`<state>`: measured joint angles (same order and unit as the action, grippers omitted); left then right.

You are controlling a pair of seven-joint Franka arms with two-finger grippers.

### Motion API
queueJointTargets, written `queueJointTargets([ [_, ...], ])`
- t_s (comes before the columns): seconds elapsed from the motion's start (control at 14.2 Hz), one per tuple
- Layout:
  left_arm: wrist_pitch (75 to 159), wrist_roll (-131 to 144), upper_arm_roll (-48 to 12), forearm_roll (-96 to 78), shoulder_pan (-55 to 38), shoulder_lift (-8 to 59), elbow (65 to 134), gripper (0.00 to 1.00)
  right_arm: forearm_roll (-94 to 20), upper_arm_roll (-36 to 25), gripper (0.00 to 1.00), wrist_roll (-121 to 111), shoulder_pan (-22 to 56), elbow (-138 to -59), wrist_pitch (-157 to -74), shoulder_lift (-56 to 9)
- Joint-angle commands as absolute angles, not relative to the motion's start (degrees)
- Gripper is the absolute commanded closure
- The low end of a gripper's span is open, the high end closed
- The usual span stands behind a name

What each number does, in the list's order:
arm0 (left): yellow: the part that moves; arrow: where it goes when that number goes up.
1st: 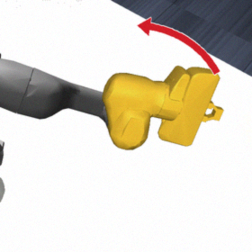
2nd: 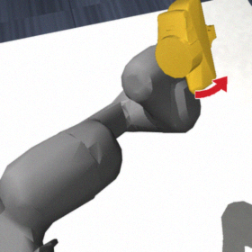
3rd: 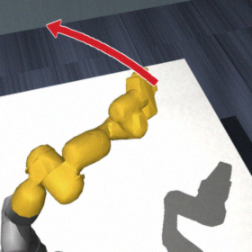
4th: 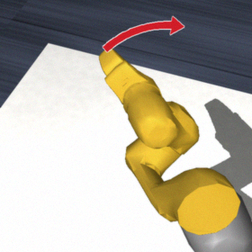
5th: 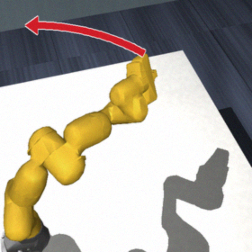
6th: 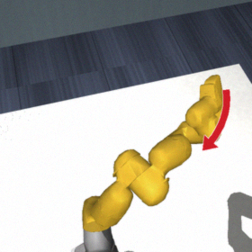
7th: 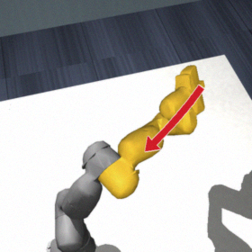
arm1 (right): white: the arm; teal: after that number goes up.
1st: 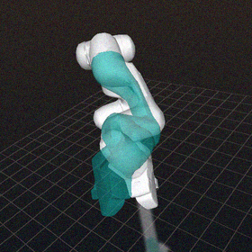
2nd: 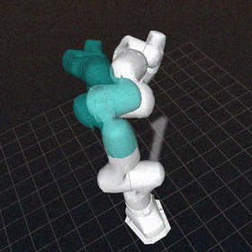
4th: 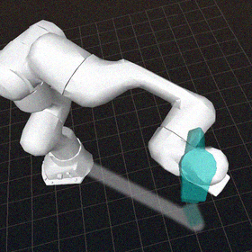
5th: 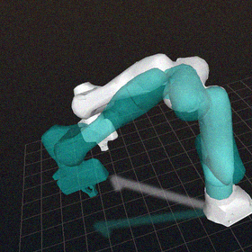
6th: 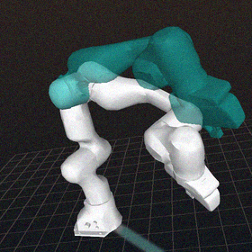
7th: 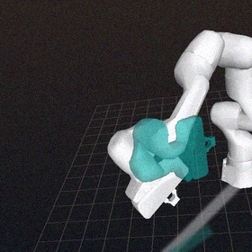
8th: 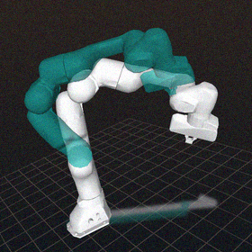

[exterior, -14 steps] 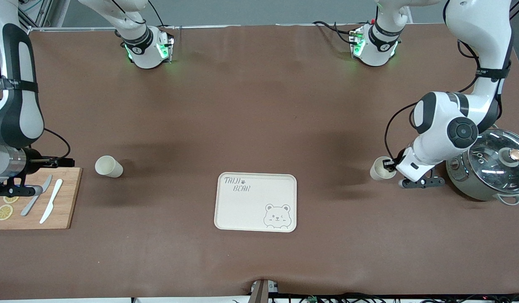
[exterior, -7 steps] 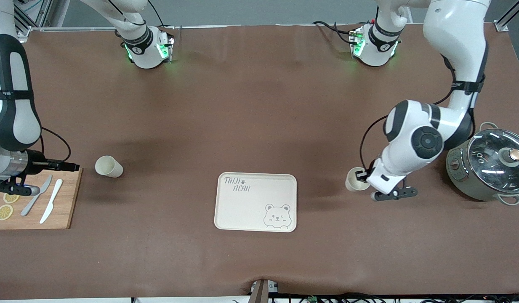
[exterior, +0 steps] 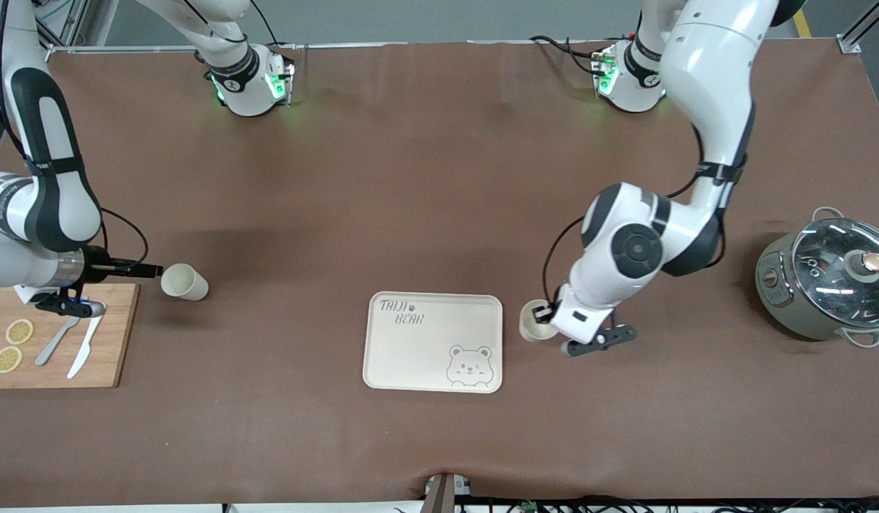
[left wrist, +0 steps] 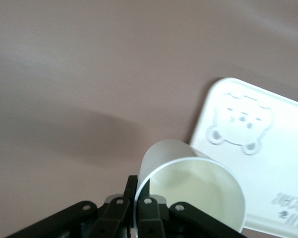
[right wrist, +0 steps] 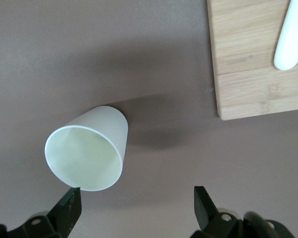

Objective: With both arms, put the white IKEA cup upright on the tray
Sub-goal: 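Set the cup on the tray while the right gripper grasps the other cup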

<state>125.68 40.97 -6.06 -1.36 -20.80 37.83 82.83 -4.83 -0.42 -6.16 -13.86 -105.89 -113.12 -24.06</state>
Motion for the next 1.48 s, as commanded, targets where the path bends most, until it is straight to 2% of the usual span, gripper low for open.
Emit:
queueJointTargets([
  [0.0, 124.7, 43.2, -5.4, -2.5, -23.2, 43.1, 75.9, 1.00, -7.0, 0.0, 0.06, -5.6, -14.3, -109.3, -115.9, -21.7],
  [0.07, 125.5, 43.2, -5.3, -2.5, -23.8, 44.0, 75.1, 1.00, -8.2, 0.0, 0.14, -5.6, -14.2, -110.1, -117.7, -21.9],
  [0.21, 128.0, 43.2, -5.2, -2.5, -24.8, 45.7, 74.6, 1.00, -10.1, 0.0, 0.20, -5.6, -13.9, -112.7, -122.0, -22.1],
  [0.28, 129.0, 43.2, -5.1, -2.5, -25.3, 46.3, 74.6, 1.00, -10.3, 0.0, 0.27, -5.6, -13.6, -114.9, -125.0, -22.1],
  [0.42, 130.5, 43.1, -5.0, -2.5, -25.7, 47.3, 74.6, 1.00, -10.4, 0.0, 0.52, -5.6, -13.6, -116.0, -126.8, -22.2],
  [0.63, 133.9, 43.2, -5.0, -2.5, -26.8, 49.1, 74.6, 1.00, -11.9, 0.0, 1.00, -5.4, -13.5, -116.3, -126.8, -22.4],
  [0.77, 135.7, 43.2, -5.1, -2.5, -26.9, 50.0, 74.6, 1.00, -12.0, 0.0, 1.00, -5.4, -13.4, -115.8, -126.7, -22.3],
  [0.84, 136.3, 43.1, -5.0, -2.5, -27.0, 50.4, 74.6, 0.95, -12.0, 0.0, 1.00, -4.2, -13.3, -115.5, -126.3, -22.3],
  [0.91, 137.2, 43.2, -5.0, -2.5, -27.0, 50.9, 74.6, 0.79, -12.0, 0.1, 1.00, -1.1, -13.2, -115.3, -126.0, -22.2],
  [0.98, 137.6, 43.4, -5.1, -2.5, -26.9, 50.8, 74.6, 0.57, -12.0, 0.1, 1.00, 2.1, -12.2, -115.1, -125.2, -21.9],
  [1.13, 137.8, 43.3, -5.0, -2.3, -26.8, 50.4, 74.6, 0.00, -12.0, 0.1, 1.00, 5.2, -10.9, -112.3, -121.9, -21.6],
  [1.27, 137.6, 43.3, -4.9, -2.3, -26.3, 48.9, 74.6, 0.00, -12.0, 0.1, 1.00, 8.3, -9.0, -108.2, -118.9, -22.1],
  [1.41, 137.0, 43.7, -4.3, -2.1, -25.8, 45.5, 74.9, 0.00, -12.1, 0.2, 1.00, 13.4, -6.5, -107.6, -118.8, -22.1],
])
